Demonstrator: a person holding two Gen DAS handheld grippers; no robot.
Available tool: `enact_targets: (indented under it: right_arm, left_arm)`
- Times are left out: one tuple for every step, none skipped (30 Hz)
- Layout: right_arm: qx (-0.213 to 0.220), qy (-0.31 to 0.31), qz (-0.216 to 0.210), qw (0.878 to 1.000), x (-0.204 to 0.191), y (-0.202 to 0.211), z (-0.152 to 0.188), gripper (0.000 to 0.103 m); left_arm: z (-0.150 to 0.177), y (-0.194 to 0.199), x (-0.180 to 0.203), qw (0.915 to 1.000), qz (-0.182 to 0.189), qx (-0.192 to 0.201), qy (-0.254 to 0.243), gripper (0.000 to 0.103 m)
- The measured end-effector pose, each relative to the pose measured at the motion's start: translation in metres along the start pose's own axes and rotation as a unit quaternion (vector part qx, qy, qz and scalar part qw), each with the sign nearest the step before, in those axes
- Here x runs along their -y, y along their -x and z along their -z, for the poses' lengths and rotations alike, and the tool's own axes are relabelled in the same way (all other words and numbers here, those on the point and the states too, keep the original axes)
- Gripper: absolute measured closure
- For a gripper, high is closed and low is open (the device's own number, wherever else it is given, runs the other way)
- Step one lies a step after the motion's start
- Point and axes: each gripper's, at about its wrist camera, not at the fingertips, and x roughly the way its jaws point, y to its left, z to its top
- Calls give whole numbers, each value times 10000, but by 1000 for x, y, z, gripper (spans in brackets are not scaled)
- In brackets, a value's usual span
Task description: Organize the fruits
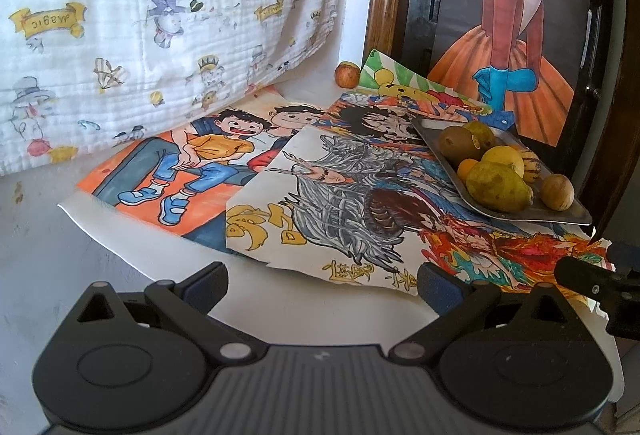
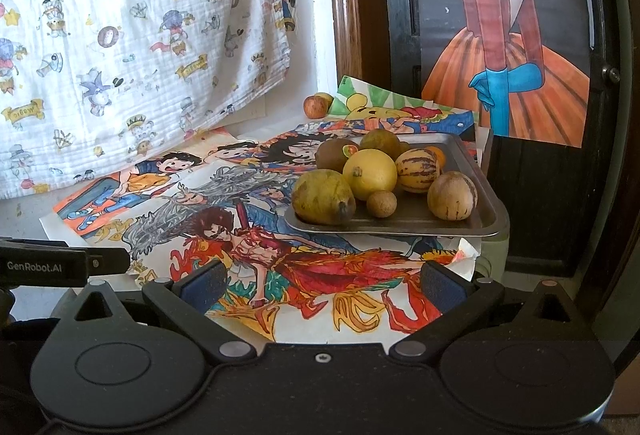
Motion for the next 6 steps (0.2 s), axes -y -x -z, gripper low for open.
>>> enact_targets:
  right_arm:
    - [-6, -3, -2, 10000, 1, -1, 0, 1]
    - [-6, -3, -1, 10000, 1, -1, 0, 1]
    - [-7, -3, -2, 10000, 0, 0, 1, 1]
    - [-9, -3, -2, 10000, 0, -1, 0, 1]
    - [-10, -4, -2, 10000, 0, -1, 1, 1]
    - [-9, -6, -3, 10000, 0, -1, 1, 1]
  left_arm:
    - [0, 0, 0, 10000, 10, 8, 11, 0]
    - [0, 0, -1, 10000, 20, 16, 23, 0]
    - [0, 1, -1, 10000, 24, 21, 34, 0]
    - [0, 1, -1, 10000, 26, 22, 40, 0]
    - [0, 0, -1, 10000, 25, 19, 43, 0]
    - [-1, 0, -1, 10000, 26, 16, 40, 0]
